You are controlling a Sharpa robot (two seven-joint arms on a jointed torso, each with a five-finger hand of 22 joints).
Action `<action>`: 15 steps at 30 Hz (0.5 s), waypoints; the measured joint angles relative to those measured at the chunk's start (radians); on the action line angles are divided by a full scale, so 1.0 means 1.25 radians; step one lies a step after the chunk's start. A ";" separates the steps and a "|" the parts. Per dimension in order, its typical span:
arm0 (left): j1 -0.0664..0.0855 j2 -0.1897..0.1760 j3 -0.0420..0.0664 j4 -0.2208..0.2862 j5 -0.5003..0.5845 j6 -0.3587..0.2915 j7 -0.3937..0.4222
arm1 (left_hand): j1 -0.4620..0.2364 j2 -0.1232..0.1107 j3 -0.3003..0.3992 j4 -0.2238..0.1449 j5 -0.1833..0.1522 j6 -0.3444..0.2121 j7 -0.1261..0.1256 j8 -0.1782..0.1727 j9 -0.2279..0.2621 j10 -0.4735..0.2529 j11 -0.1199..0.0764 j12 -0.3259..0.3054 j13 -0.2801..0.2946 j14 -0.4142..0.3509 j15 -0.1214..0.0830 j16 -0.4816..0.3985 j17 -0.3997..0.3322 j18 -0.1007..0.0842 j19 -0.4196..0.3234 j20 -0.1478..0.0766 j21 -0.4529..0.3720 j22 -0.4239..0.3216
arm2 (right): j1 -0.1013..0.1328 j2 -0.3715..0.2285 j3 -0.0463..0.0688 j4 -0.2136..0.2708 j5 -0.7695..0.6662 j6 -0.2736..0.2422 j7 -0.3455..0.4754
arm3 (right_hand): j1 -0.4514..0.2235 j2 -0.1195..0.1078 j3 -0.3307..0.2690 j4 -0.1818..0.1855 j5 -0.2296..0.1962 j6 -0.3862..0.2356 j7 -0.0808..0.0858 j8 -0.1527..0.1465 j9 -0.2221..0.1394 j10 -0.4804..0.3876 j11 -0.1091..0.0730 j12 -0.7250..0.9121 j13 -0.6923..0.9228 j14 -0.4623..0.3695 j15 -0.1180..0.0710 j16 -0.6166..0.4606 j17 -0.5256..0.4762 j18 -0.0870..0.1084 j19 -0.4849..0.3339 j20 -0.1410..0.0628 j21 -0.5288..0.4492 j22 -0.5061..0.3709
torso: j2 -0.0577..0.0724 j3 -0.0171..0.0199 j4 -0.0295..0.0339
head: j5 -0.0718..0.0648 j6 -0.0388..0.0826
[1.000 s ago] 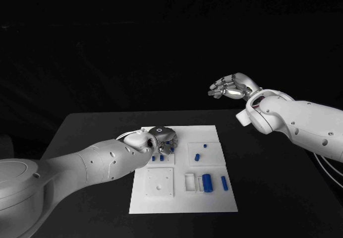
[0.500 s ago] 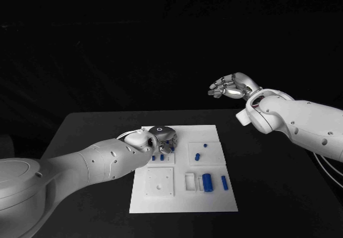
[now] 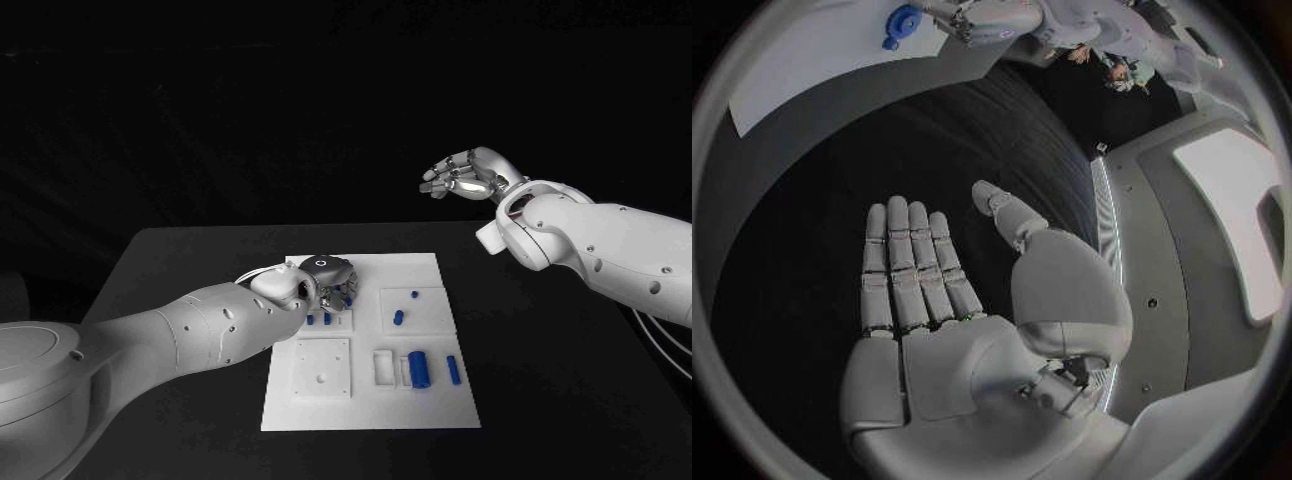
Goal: Assemble the parts on the task board
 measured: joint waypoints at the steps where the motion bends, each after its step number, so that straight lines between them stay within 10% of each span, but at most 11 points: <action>1: -0.001 -0.002 0.000 0.004 0.001 -0.002 0.000 | 0.000 0.000 0.000 0.000 0.000 0.001 0.001 0.000 0.000 0.000 0.000 0.000 0.001 0.001 -0.001 0.000 0.000 0.000 0.000 0.000 0.000 0.000 | 0.000 0.000 0.000 0.000 0.000 0.000 0.000 | 0.000 0.000 0.000 0.000 0.000 0.000 0.000 0.000 0.000 0.000 0.000 0.000 0.000 0.000 0.000 0.000 0.000 0.000 0.000 0.000 0.000 0.000 | 0.000 0.0000 0.0001 | 0.000 0.000; 6: -0.003 -0.021 0.010 0.035 0.011 -0.013 -0.001 | 0.000 0.000 -0.001 -0.001 0.000 0.006 0.000 0.000 -0.001 0.003 -0.003 0.000 0.001 0.003 -0.003 0.000 0.000 0.000 0.002 0.000 0.003 0.000 | 0.000 -0.001 0.000 -0.003 0.000 0.000 0.000 | 0.000 0.000 0.000 0.000 0.000 0.000 0.000 0.000 0.000 0.000 0.000 0.000 -0.001 0.002 0.002 0.000 0.000 0.000 0.000 0.000 0.000 0.000 | 0.000 -0.0002 0.0005 | 0.001 0.003; 15: -0.004 -0.049 0.065 0.076 0.037 -0.022 -0.002 | 0.000 0.000 -0.001 -0.001 0.000 0.006 0.000 0.000 -0.001 0.003 -0.003 0.000 0.001 0.006 0.000 0.000 0.000 0.000 0.006 -0.002 0.003 0.000 | 0.000 -0.001 0.000 -0.008 0.000 0.000 0.000 | 0.000 0.000 0.000 0.000 0.000 0.000 0.000 0.000 0.000 0.000 0.000 0.000 -0.001 0.003 0.003 0.000 0.000 0.000 0.000 0.000 0.000 0.000 | -0.001 -0.0005 0.0011 | 0.003 0.006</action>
